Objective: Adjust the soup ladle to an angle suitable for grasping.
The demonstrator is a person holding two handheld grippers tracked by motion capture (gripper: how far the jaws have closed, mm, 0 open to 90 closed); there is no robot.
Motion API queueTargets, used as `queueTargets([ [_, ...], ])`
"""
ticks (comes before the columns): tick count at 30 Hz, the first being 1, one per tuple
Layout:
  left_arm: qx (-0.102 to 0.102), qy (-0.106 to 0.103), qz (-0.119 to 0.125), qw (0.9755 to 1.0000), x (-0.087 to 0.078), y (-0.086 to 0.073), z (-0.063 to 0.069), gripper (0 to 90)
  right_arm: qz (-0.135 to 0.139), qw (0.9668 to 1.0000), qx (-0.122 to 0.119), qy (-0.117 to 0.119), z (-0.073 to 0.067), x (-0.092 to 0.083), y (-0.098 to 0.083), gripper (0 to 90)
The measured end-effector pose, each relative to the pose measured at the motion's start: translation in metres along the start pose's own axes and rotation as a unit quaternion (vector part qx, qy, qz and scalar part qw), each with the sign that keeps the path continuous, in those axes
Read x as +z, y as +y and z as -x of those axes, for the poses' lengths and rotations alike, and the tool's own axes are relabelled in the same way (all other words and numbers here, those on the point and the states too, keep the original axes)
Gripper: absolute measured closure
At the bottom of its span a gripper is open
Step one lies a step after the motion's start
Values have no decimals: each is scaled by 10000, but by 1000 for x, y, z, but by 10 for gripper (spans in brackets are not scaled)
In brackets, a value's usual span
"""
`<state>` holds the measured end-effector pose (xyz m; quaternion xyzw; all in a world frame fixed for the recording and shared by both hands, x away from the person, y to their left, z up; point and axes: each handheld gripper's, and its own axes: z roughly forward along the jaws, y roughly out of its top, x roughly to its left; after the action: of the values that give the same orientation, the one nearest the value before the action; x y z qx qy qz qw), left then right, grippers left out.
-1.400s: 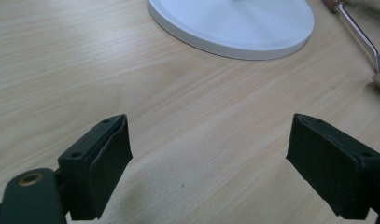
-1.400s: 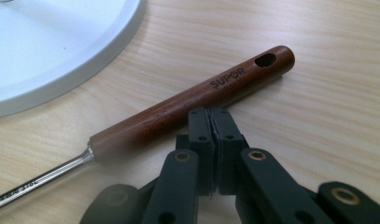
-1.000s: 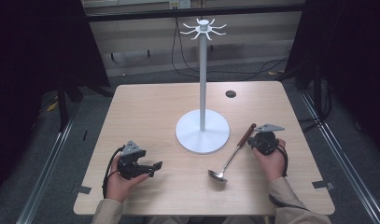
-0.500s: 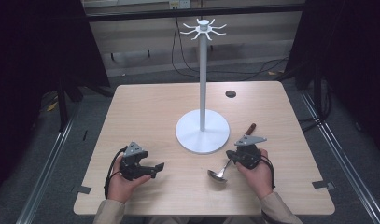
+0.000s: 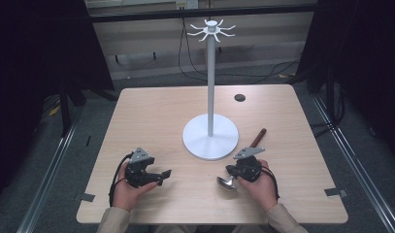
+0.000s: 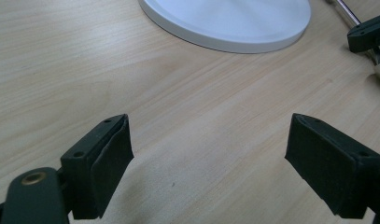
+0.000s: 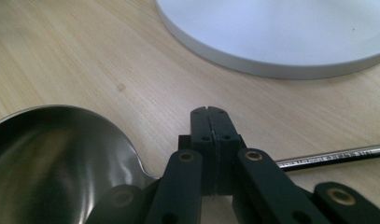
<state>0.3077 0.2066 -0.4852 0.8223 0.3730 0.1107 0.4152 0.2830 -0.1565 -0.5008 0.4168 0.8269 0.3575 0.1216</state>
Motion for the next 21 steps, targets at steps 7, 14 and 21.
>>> queueTargets([
  [7, 7, 2, -9, 10000, 0, 0, 0, 143, -31, 10000, -9, 39, 2, -5, -4, 900],
  [14, -3, -9, -11, 10000, 1, -1, 0, 143, -75, 9998, -17, 163, 5, -13, -11, 900],
  [21, 37, -29, -49, 10000, 2, -1, 0, 146, -141, 9996, 77, 231, 14, -26, -22, 900],
])
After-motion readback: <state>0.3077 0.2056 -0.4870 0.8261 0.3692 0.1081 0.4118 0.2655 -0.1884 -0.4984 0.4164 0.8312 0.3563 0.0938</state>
